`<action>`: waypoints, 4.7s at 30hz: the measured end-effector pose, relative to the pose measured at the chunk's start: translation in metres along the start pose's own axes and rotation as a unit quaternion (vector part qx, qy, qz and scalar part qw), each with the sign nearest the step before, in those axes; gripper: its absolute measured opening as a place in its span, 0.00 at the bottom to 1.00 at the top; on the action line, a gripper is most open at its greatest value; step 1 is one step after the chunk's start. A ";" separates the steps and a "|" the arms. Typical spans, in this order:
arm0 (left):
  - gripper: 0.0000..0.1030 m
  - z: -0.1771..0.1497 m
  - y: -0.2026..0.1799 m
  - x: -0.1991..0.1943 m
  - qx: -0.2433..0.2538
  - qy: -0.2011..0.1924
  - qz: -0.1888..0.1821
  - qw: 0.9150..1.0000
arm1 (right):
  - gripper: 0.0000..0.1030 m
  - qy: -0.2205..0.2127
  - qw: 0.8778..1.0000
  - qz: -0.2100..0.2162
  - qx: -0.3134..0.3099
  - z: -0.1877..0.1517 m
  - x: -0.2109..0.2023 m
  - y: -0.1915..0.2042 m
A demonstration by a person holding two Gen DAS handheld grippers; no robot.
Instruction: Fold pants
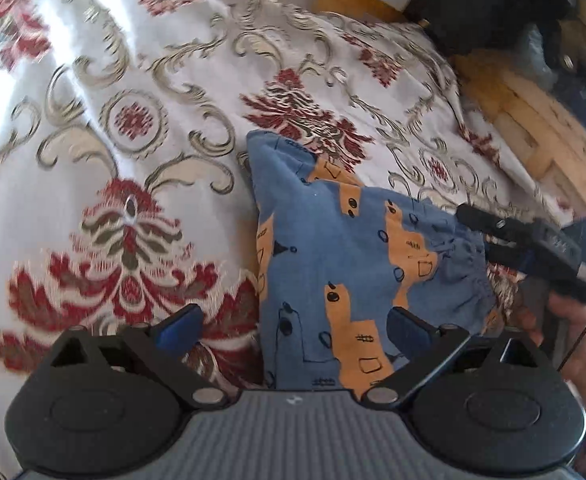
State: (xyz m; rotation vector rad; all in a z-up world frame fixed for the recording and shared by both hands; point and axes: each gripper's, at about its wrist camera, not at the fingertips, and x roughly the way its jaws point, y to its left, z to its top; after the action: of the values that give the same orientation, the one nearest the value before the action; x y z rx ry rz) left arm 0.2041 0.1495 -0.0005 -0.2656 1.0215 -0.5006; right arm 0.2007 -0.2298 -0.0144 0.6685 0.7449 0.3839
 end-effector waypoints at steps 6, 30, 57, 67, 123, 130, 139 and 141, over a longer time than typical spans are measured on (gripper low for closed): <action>0.91 -0.006 0.008 -0.005 -0.055 0.004 -0.021 0.998 | 0.60 0.001 0.999 -0.027 0.028 -0.003 0.005 -0.004; 0.24 -0.005 -0.047 -0.002 -0.011 0.037 0.129 0.991 | 0.22 -0.051 0.973 -0.150 -0.166 -0.032 0.003 0.069; 0.20 0.050 -0.045 -0.007 0.063 -0.043 0.089 0.993 | 0.20 -0.127 0.909 -0.182 -0.353 0.011 0.012 0.120; 0.20 0.097 -0.021 0.042 0.042 -0.062 0.067 0.995 | 0.20 -0.096 0.916 -0.183 -0.343 0.076 0.076 0.086; 1.00 0.005 -0.087 -0.053 0.094 -0.188 0.171 0.963 | 0.99 -0.128 0.930 -0.235 -0.251 -0.036 -0.077 0.163; 1.00 -0.020 -0.098 -0.068 0.117 -0.192 0.174 0.959 | 0.99 -0.147 0.933 -0.237 -0.227 -0.070 -0.096 0.175; 1.00 -0.037 -0.085 -0.079 0.103 -0.187 0.193 0.958 | 0.99 -0.130 0.935 -0.244 -0.222 -0.073 -0.091 0.170; 1.00 -0.038 -0.081 -0.079 0.098 -0.185 0.197 0.958 | 0.99 -0.125 0.936 -0.246 -0.218 -0.073 -0.089 0.168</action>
State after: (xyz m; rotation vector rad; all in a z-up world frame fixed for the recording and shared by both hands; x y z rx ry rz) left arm 0.1153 0.1214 0.0751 0.0260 0.6297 -0.1745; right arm 0.0722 -0.1251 0.1037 0.0926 0.5338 -0.0058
